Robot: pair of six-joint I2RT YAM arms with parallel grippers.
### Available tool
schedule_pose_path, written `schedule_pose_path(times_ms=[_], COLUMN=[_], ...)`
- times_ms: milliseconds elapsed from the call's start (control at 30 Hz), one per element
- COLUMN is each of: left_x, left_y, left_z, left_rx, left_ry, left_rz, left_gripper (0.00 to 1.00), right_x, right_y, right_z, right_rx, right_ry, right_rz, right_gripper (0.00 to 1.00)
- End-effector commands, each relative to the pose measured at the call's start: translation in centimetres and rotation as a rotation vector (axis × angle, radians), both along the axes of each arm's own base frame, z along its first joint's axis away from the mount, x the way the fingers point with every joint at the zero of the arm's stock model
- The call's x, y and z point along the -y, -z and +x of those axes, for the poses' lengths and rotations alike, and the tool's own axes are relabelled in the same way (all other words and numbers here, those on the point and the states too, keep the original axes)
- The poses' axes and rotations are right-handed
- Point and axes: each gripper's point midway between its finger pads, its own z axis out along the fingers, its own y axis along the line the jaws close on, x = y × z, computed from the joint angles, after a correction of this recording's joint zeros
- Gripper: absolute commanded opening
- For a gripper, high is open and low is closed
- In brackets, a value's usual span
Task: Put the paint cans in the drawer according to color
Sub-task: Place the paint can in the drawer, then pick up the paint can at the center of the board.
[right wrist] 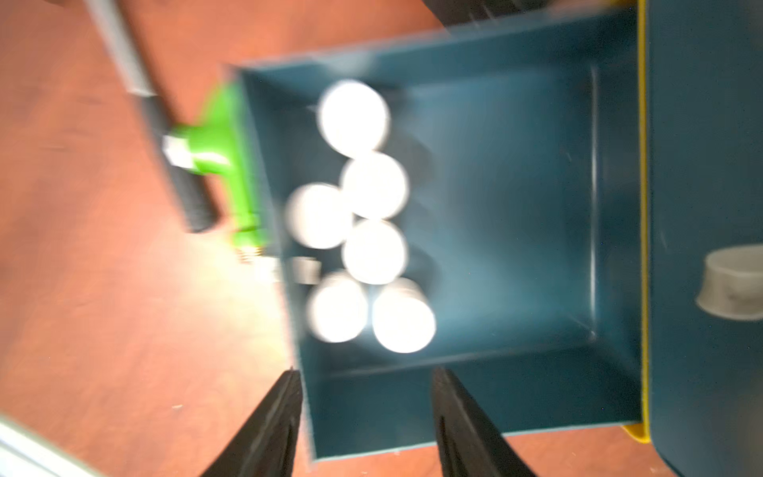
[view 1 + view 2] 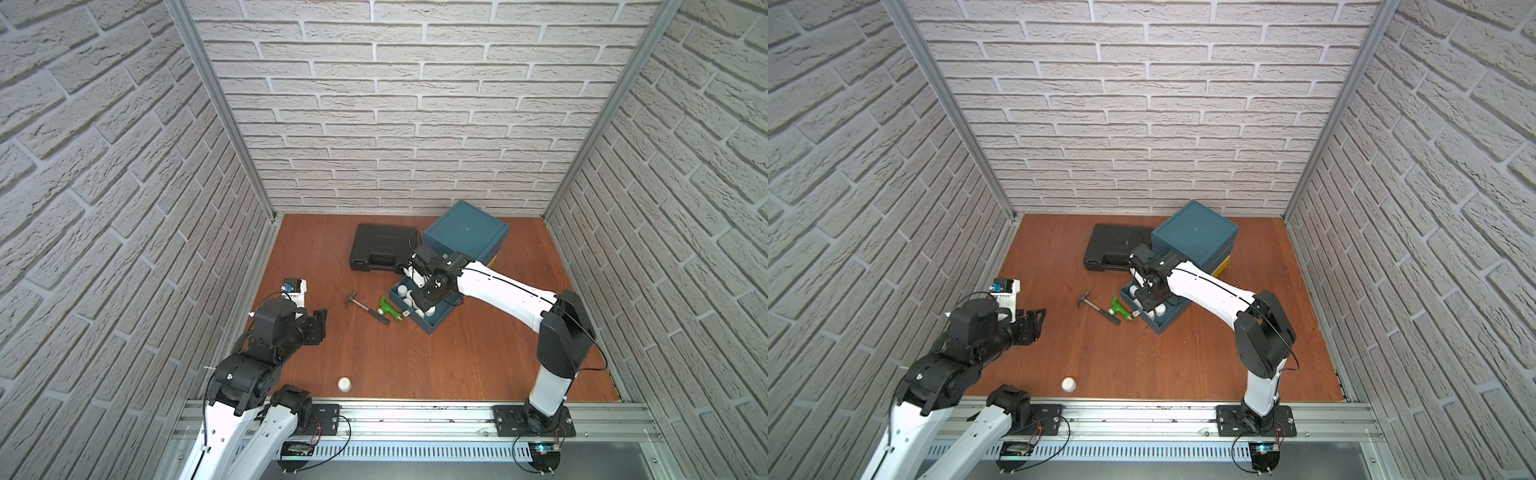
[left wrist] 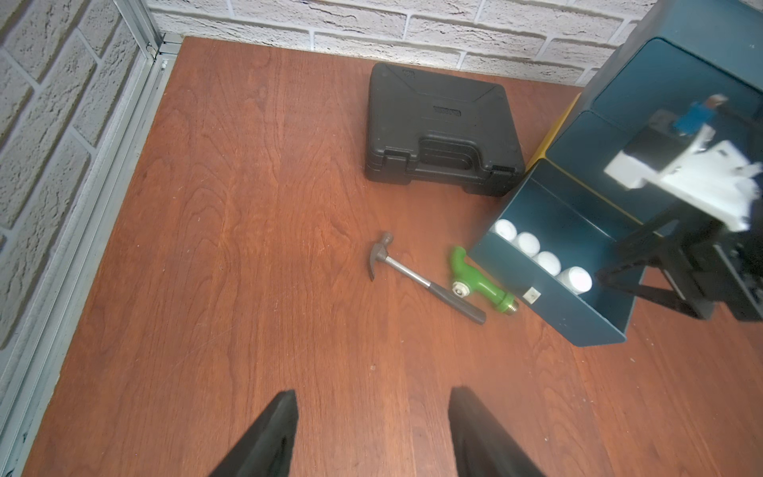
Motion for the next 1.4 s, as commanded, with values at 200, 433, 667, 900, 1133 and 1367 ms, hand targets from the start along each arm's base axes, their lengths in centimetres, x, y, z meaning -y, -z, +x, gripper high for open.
schedule_pose_path(times_ms=[200, 433, 667, 900, 1133, 1367], left_x=[-1.4, -4.1, -5.5, -5.6, -5.4, -5.6], left_y=[-1.1, -2.4, -2.8, -2.9, -2.9, -2.9], left_z=[-0.6, -1.9, -2.8, -2.9, -2.9, -2.9], left_rx=[0.061, 0.132, 0.173, 0.180, 0.176, 0.181], left_ry=[-0.063, -0.190, -0.256, -0.257, -0.250, -0.259], left_rz=[0.012, 0.029, 0.023, 0.019, 0.018, 0.030], left_gripper=[0.63, 0.63, 0.64, 0.64, 0.64, 0.64], right_x=[-14.3, -18.8, -20.9, -22.4, -22.5, -22.3], right_y=[-0.2, 1.9, 4.9, 5.7, 7.8, 9.0], right_z=[-10.3, -14.1, -16.5, -17.8, -18.0, -17.5], right_rx=[0.026, 0.012, -0.016, -0.052, -0.074, -0.074], right_ry=[-0.374, -0.519, -0.610, -0.647, -0.650, -0.629], right_rz=[0.214, 0.204, 0.140, 0.136, 0.080, 0.032], right_gripper=[0.67, 0.77, 0.78, 0.78, 0.75, 0.67])
